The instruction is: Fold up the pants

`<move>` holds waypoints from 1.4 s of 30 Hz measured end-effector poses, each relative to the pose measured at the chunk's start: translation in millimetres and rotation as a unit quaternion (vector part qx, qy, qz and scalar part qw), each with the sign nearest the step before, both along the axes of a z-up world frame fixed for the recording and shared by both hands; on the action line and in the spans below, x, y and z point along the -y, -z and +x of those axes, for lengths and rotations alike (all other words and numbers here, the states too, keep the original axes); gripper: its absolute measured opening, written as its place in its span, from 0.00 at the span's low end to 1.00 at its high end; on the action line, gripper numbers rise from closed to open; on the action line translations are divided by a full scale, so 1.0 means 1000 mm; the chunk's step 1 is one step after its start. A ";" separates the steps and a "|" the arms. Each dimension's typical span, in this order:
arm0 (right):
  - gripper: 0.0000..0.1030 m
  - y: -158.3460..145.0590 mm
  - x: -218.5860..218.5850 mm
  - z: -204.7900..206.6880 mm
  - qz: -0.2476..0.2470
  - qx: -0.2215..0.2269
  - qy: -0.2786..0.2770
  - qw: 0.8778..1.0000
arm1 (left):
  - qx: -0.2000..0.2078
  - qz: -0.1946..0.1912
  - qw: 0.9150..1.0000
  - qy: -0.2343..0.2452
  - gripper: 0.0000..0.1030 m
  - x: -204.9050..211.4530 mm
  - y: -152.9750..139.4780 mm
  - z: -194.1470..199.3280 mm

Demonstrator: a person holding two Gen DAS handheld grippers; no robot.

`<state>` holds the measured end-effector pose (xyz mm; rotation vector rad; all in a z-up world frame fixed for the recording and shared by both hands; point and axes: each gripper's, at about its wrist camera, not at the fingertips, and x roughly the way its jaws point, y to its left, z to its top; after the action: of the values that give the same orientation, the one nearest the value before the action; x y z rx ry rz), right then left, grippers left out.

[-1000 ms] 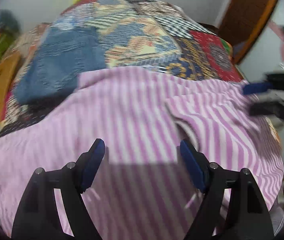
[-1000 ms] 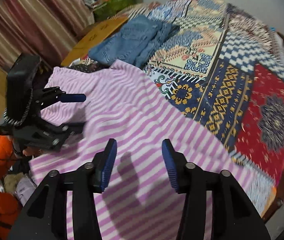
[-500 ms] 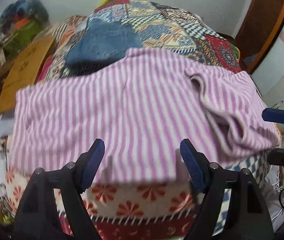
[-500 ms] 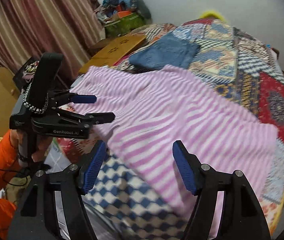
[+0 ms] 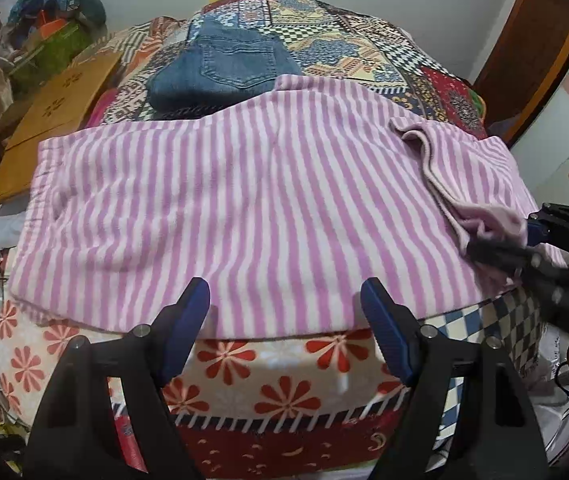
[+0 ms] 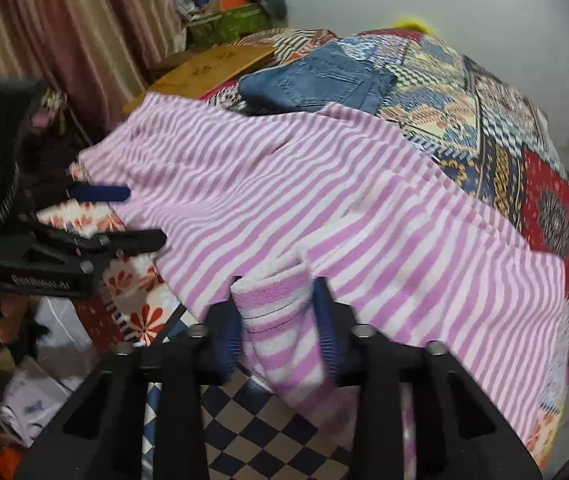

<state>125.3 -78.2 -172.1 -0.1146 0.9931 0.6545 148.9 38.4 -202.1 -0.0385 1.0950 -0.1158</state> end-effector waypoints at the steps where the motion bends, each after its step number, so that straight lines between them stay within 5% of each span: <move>1: 0.14 -0.001 0.007 0.005 0.020 -0.012 0.010 1.000 | 0.000 -0.001 1.000 0.003 0.76 0.003 0.000 0.002; 10: 0.12 -0.039 0.005 0.010 0.091 -0.003 0.021 0.996 | 0.011 -0.008 1.000 0.017 0.76 0.016 -0.005 0.013; 16: 0.15 -0.007 -0.012 0.013 0.039 -0.043 0.001 0.998 | 0.015 0.004 1.000 -0.007 0.76 -0.005 -0.007 0.010; 18: 0.35 0.009 -0.015 0.016 0.037 -0.082 -0.007 0.996 | 0.018 0.005 1.000 -0.018 0.76 -0.016 -0.009 0.004; 22: 0.62 0.001 -0.026 0.013 0.040 -0.078 -0.033 0.996 | 0.027 0.011 0.998 -0.052 0.76 -0.048 -0.012 -0.011; 30: 0.64 -0.037 -0.063 0.012 0.023 -0.023 -0.073 0.997 | 0.030 0.027 0.990 -0.138 0.76 -0.129 -0.011 -0.041; 36: 0.74 -0.053 -0.088 0.026 0.038 0.029 -0.063 0.997 | 0.018 -0.003 0.986 -0.167 0.76 -0.159 -0.001 -0.052; 42: 0.75 -0.044 -0.111 0.043 0.051 0.018 -0.060 0.997 | 0.003 -0.056 0.984 -0.167 0.76 -0.165 0.016 -0.041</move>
<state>168.0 33.1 -127.9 -0.0963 0.9206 0.8088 107.8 203.5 -218.4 -0.3214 1.0607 0.1230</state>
